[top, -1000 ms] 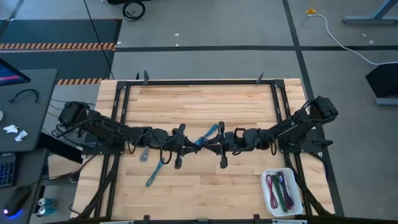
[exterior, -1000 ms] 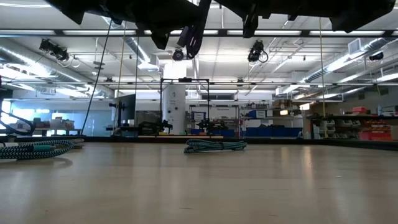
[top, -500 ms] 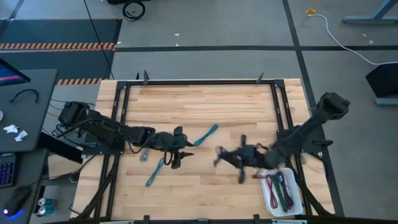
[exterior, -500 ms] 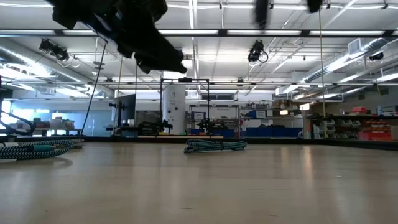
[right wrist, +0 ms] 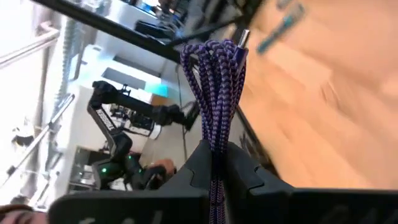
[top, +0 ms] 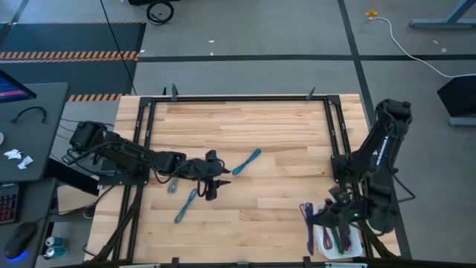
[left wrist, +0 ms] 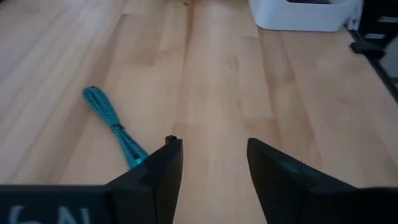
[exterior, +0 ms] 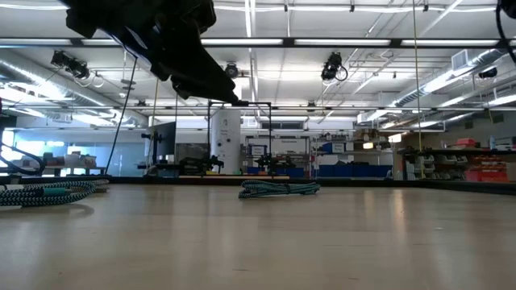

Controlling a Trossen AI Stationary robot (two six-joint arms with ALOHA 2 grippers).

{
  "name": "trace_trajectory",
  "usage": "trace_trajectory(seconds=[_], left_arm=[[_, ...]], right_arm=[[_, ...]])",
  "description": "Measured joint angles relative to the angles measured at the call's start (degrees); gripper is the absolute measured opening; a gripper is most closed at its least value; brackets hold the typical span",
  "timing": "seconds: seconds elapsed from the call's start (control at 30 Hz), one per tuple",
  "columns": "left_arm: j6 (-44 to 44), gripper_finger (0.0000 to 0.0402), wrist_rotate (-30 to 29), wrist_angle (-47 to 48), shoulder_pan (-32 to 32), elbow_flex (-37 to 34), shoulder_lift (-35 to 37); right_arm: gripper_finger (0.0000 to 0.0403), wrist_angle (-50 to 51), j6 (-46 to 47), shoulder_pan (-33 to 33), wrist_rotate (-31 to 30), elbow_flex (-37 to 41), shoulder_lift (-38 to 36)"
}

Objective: Pick and place USB-C Cables
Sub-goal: Put the violet charger cable into the white bin

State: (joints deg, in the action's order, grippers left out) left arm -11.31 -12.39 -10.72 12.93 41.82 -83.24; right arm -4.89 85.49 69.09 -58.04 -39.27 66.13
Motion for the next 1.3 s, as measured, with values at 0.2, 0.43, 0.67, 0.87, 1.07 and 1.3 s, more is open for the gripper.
trace_trajectory(seconds=[0.2, 0.43, 0.67, 0.87, 1.07, 1.3], left_arm=[[0.2, 0.0176, -1.6, 0.0, 0.0, 0.0, 0.0], [0.1, 0.0176, -1.6, 0.0, 0.0, 0.0, 0.0], [0.0, 0.0172, -1.6, -0.1, 0.0, 0.0, 0.0], [0.0, 0.0172, -1.6, -0.1, 0.0, 0.0, 0.0], [-0.1, 0.0172, -1.6, -0.2, 0.0, 0.0, -0.1], [-0.1, 0.0172, -1.6, -0.2, 0.0, 0.0, -0.1]], right_arm=[[0.0018, 19.2, 28.7, 4.4, 8.7, 0.0, -0.2], [0.0018, 36.0, 48.1, 3.9, 29.1, 0.0, -1.0], [0.0018, 39.6, 48.3, 2.8, 34.6, 0.0, -1.4], [0.0018, 44.5, 49.1, 1.0, 46.3, 0.0, -0.5], [0.0018, 48.1, 49.4, -2.2, 51.7, 0.0, 1.0], [0.0019, 46.8, 49.6, -6.2, 53.4, 0.0, 3.1]])
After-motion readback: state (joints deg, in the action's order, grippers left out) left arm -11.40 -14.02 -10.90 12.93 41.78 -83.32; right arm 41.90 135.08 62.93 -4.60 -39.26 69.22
